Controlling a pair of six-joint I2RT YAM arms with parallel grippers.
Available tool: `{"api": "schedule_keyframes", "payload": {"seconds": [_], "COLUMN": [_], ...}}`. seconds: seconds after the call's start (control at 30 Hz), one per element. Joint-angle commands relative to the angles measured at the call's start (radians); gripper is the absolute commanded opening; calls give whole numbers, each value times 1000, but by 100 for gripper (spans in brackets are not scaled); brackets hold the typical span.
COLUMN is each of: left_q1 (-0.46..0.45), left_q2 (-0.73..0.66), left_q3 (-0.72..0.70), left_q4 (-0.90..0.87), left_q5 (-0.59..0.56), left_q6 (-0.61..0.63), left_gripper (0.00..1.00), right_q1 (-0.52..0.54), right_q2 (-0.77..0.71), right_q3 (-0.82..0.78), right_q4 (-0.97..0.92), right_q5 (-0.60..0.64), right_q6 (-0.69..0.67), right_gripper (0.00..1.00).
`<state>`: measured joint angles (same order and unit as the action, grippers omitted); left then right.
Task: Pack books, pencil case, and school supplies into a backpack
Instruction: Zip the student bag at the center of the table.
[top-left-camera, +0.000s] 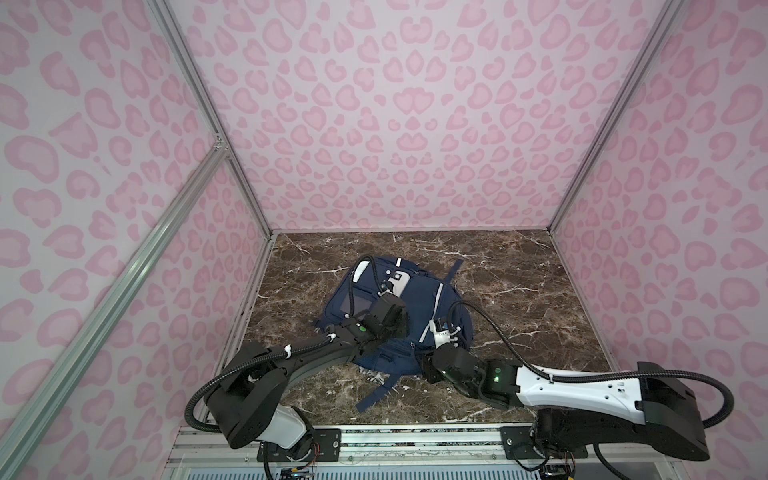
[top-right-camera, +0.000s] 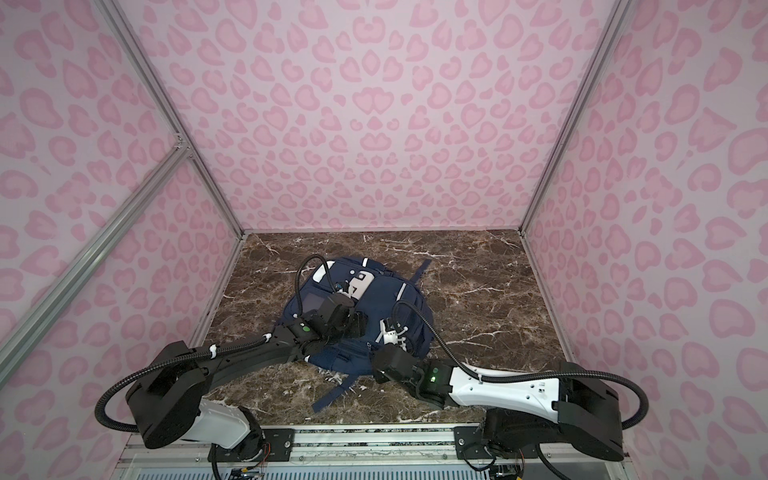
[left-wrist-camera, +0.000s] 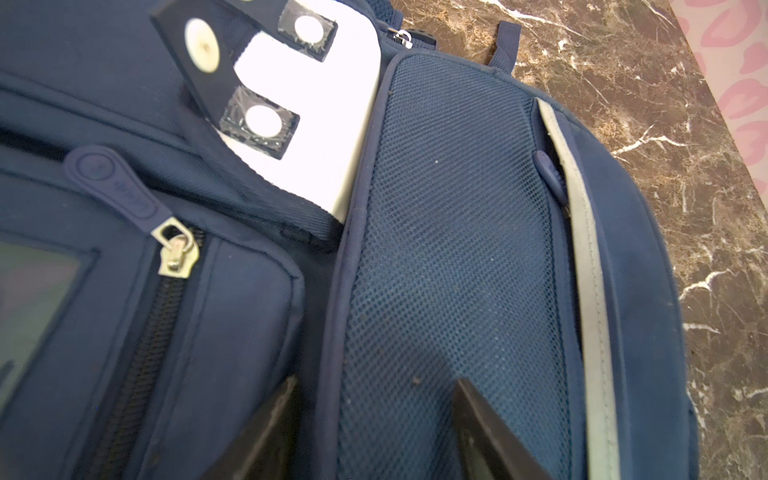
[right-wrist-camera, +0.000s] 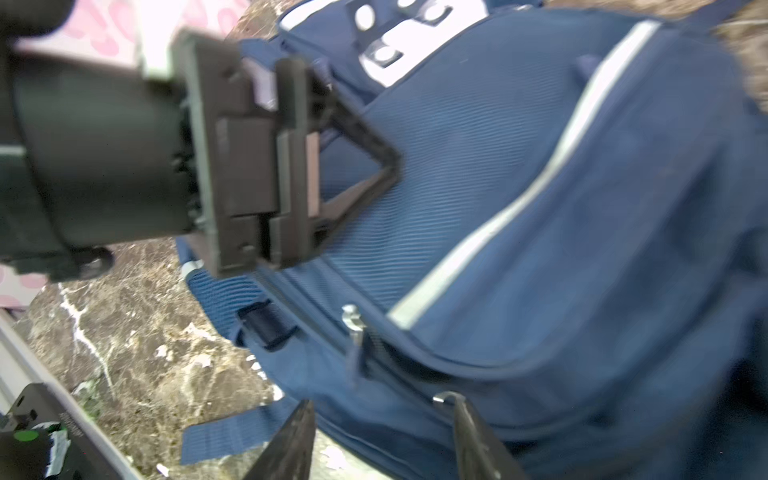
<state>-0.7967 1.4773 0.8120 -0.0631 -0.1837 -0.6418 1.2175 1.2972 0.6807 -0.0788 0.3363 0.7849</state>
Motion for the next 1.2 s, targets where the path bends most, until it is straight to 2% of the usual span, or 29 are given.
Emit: {"api": "schedule_keyframes", "payload": {"seconds": [0.0, 0.13, 0.27, 0.33, 0.43, 0.57, 0.67, 0.83, 0.93, 1.07, 1.17], "left_q1": [0, 0, 0, -1, -1, 2, 2, 2, 4, 3, 5], "left_q2": [4, 4, 4, 0, -7, -11, -3, 13, 22, 40, 56], "left_q3": [-17, -19, -22, -28, -40, -52, -58, -63, -67, -71, -65], "left_q4": [-120, -121, -125, -124, -121, -139, -136, -122, -121, -99, -78], "left_q5": [53, 61, 66, 66, 61, 16, 5, 4, -6, -2, 1], "left_q6": [-35, -38, -38, -42, -46, -38, -32, -34, -31, -31, -23], "left_gripper": [61, 61, 61, 61, 61, 57, 48, 45, 43, 42, 42], "right_q1": [17, 20, 17, 19, 18, 11, 4, -15, -72, -202, -211], "right_q2": [73, 163, 219, 231, 236, 207, 165, 123, 87, 12, -10], "right_q3": [27, 59, 92, 108, 118, 97, 50, 16, -13, -68, -44], "right_q4": [54, 73, 40, 38, 28, -87, -135, -249, -302, -271, -279], "right_q5": [67, 66, 125, 138, 134, 122, 74, 52, 47, -51, -97], "right_q6": [48, 77, 99, 74, 51, 51, 43, 32, 4, -89, -164], "right_gripper": [54, 49, 38, 25, 0, 0, 0, 0, 0, 0, 0]}}
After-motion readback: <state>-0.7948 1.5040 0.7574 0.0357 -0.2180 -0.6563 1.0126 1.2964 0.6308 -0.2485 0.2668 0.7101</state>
